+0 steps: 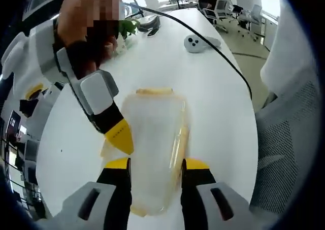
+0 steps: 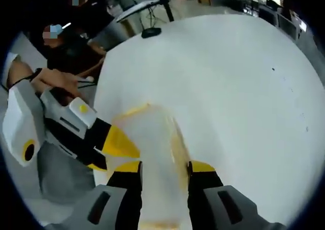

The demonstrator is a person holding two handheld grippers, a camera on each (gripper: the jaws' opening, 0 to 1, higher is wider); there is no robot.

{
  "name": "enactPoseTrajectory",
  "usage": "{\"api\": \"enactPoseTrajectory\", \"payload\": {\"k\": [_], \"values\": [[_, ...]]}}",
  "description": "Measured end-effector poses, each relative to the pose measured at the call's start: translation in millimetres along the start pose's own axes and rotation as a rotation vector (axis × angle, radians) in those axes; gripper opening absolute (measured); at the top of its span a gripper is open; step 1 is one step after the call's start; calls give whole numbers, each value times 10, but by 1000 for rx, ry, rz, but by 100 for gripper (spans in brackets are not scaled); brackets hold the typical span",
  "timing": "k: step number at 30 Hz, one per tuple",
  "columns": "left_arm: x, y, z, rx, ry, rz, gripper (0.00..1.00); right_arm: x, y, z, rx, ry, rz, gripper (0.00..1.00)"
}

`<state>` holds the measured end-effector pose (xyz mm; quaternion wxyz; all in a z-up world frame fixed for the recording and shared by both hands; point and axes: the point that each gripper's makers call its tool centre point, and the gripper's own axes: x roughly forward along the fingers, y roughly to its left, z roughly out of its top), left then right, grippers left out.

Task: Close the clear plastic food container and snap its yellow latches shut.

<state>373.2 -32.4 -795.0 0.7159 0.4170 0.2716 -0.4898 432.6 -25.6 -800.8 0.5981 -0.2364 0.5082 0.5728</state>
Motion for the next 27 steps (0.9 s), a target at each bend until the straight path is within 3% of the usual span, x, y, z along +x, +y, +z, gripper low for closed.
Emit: {"api": "enactPoseTrajectory", "payload": {"k": [11,27], "values": [[7,-4,-1,10,-11,-14,36,23,8,-5,25,37,63,32],[9,-23,8,65,-7,11,41,10,2,9,59,-18,62,35]]}}
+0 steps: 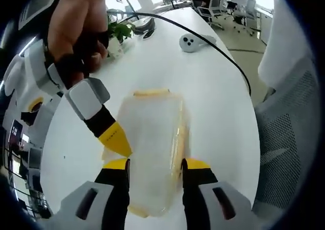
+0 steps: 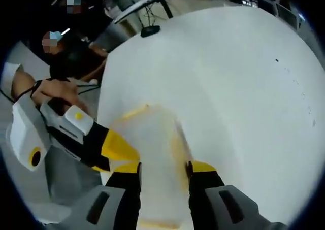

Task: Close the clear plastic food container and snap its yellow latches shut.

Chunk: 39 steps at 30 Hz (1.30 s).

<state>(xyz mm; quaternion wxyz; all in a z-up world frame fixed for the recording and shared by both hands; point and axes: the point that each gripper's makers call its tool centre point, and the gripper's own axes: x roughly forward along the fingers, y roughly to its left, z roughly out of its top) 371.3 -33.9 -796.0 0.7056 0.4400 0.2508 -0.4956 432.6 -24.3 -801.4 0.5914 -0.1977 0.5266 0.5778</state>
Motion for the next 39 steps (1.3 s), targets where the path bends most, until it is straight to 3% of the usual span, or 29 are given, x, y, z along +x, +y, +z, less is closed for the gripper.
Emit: {"api": "enactPoseTrajectory", "payload": {"k": [5,9,17,24,29,39], "values": [[-25,-38,16,-22,-10,-40,47,-18,20,-3,7,-31,-13,41],[-45,-97,-1,7,0,-73,52,-68,4,22,-8,-70,-45,44],[-128,-47,-77,-87,-7,-126,55,-159,63,11,-40,-112,-66,52],[-163,-7,-167,-77,3,-145,56,-148,141,-100,-60,-105,-67,62],[-171,-2,-202,-58,13,-154,59,-144,170,-196,-95,-78,-85,63],[-170,122,-273,-62,23,-159,67,-167,216,-309,-128,-67,-112,73]]}}
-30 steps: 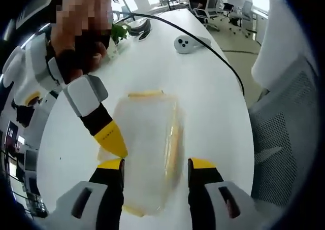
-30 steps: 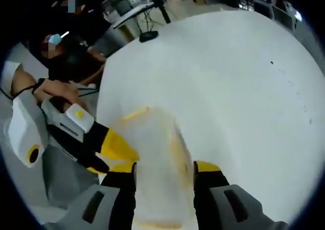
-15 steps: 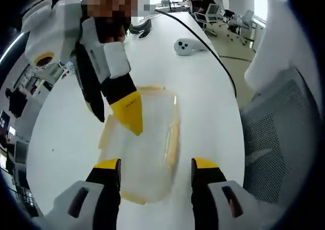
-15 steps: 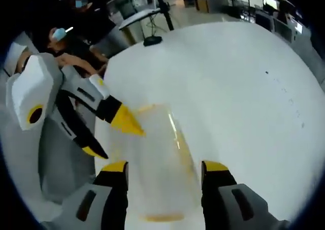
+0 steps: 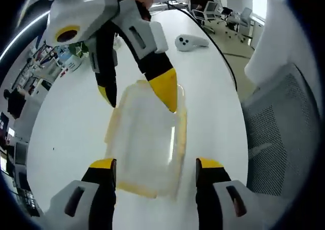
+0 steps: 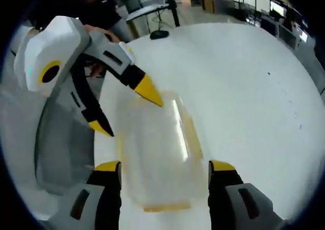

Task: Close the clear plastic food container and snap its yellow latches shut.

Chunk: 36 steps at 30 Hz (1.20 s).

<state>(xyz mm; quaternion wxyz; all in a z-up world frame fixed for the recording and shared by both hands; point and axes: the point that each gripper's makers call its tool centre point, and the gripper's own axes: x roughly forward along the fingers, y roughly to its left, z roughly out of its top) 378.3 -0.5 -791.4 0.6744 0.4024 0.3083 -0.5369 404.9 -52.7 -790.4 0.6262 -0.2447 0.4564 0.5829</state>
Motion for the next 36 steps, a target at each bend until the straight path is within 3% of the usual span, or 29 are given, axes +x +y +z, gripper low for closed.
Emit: {"api": "enactPoseTrajectory", "payload": {"k": [26,36], "values": [[182,196,-125,8,63,-42,79,74,34,-221,-85,38,-92,81],[300,133,-130,38,90,-75,82,146,-9,-313,-139,79,-152,80]]}}
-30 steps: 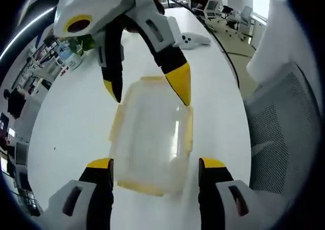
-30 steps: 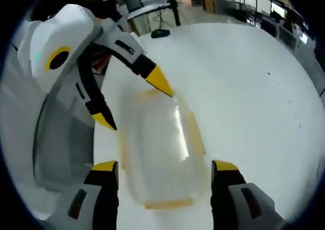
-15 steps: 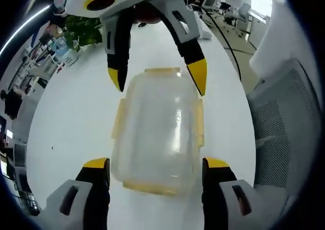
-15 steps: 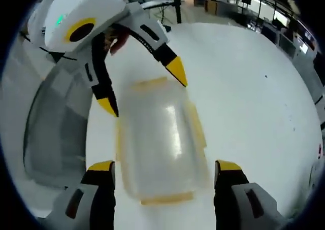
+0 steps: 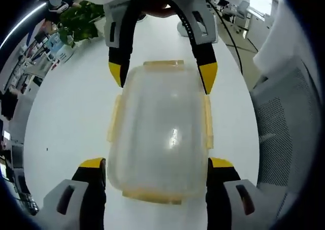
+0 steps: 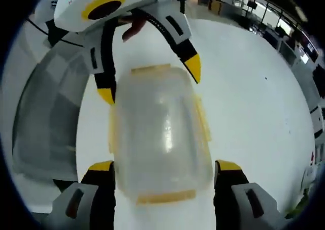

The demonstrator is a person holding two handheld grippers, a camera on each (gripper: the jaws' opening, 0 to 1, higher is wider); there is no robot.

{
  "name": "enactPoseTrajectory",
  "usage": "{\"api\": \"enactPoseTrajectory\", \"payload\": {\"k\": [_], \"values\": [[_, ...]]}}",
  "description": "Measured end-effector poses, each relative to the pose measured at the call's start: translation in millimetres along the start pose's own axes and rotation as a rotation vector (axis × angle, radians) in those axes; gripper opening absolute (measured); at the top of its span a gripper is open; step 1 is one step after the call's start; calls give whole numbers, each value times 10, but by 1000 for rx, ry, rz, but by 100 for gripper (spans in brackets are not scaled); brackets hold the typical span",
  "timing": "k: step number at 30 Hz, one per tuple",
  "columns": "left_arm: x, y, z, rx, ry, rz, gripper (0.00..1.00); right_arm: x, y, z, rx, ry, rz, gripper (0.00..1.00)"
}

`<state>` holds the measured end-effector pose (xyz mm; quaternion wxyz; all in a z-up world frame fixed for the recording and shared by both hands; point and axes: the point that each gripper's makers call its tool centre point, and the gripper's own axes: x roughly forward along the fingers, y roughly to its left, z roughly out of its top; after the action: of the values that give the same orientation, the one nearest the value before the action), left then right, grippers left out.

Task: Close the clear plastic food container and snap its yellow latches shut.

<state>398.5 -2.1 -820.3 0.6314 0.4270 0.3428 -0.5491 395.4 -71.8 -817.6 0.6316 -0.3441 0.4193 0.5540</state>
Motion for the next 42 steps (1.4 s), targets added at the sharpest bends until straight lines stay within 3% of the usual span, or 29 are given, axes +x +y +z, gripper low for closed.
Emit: {"api": "enactPoseTrajectory", "payload": {"k": [20,42], "values": [[-28,-15,-93,21,13,-1,82,33,54,72,11,3,-12,80],[-227,-114,-517,6,13,-4,82,228,225,467,-1,14,0,80]]}}
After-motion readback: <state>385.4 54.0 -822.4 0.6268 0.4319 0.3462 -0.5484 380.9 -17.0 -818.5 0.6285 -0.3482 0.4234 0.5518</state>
